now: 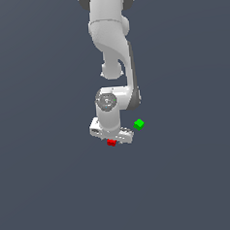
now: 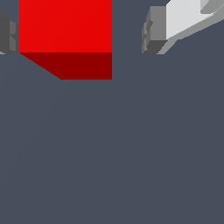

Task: Stack the red cube on top of the green cube.

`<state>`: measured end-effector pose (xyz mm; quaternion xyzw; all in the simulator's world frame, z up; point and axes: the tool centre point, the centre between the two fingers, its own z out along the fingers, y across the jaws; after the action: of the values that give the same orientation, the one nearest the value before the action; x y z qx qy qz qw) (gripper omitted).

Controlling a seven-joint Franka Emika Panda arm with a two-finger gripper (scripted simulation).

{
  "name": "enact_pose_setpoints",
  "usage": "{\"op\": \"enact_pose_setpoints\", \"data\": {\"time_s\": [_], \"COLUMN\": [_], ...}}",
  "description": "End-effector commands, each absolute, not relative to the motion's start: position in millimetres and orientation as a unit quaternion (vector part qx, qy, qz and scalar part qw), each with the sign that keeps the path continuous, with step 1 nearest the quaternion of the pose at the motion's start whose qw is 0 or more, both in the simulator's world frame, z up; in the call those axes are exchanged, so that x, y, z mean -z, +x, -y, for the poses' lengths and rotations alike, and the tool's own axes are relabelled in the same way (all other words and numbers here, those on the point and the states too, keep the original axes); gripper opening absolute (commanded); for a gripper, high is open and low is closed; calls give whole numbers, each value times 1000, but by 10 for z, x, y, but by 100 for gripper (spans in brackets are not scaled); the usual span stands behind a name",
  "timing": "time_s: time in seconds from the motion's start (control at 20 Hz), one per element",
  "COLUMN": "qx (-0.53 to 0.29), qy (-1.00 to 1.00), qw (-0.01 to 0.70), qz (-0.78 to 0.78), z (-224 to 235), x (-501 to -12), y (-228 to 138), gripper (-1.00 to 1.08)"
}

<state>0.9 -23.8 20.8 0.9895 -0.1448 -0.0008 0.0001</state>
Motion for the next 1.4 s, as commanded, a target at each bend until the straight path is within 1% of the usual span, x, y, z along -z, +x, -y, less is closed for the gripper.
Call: {"op": "enact_pose_setpoints", "data": {"time_s": [0.0,0.55,0.75,0.95,1.35], "qx": [0,0,0,0,0], "qy": [989,989,989,989,989], "qw": [0,0,0,0,0], "qz": [145,145,145,145,145], "z": [238,238,237,237,241], "x": [-199,-204,-275,-447,-982], "y": [17,16,13,8,1], "gripper": [-100,-100,-100,-100,-100]}}
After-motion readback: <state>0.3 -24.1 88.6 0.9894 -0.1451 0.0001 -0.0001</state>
